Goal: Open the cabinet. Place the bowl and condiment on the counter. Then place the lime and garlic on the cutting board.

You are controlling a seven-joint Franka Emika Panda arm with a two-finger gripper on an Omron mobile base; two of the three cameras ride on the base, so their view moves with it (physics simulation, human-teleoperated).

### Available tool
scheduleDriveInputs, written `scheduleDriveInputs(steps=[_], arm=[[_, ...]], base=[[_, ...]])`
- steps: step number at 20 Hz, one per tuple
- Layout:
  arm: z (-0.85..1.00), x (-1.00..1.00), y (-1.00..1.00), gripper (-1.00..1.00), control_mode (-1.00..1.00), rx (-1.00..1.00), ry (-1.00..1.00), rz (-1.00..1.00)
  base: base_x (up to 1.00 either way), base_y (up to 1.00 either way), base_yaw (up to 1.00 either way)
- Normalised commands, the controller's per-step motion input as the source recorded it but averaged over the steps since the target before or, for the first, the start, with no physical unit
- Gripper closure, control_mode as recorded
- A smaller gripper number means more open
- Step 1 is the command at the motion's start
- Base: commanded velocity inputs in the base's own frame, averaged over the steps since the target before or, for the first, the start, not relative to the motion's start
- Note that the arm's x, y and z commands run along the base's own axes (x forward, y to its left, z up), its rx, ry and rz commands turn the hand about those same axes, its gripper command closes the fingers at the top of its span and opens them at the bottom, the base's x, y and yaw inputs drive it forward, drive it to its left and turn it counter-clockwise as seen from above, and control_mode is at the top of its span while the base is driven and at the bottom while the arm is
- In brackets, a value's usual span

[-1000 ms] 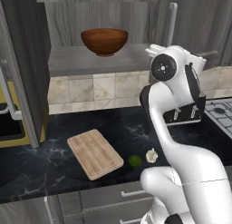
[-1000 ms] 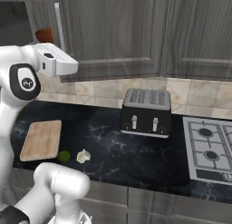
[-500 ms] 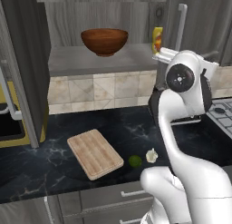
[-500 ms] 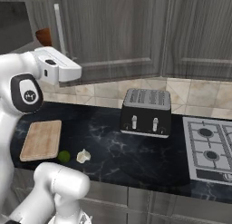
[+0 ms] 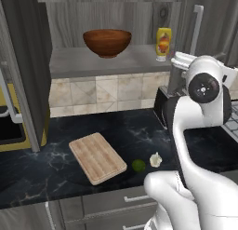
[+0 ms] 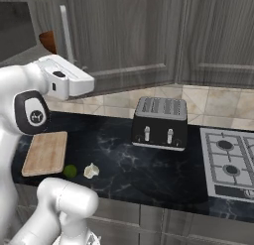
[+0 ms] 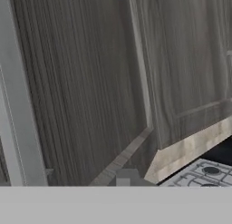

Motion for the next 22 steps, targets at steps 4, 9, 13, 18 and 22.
scheduleDriveInputs(steps=[4,9,13,18,22], arm=[[0.0,-0.49,-1.0,1.0,-1.0,0.06,0.15,-0.07],[0.0,-0.49,-1.0,1.0,-1.0,0.05,0.16,-0.07],[0.0,-0.45,-1.0,1.0,-1.0,0.05,0.17,-0.07],[0.0,-0.45,-1.0,1.0,-1.0,0.05,0.19,-0.07],[0.0,-0.42,-1.0,1.0,-1.0,0.05,0.2,-0.07]], base=[[0.0,0.0,0.0],[0.0,0.0,0.0],[0.0,0.0,0.0],[0.0,0.0,0.0],[0.0,0.0,0.0]])
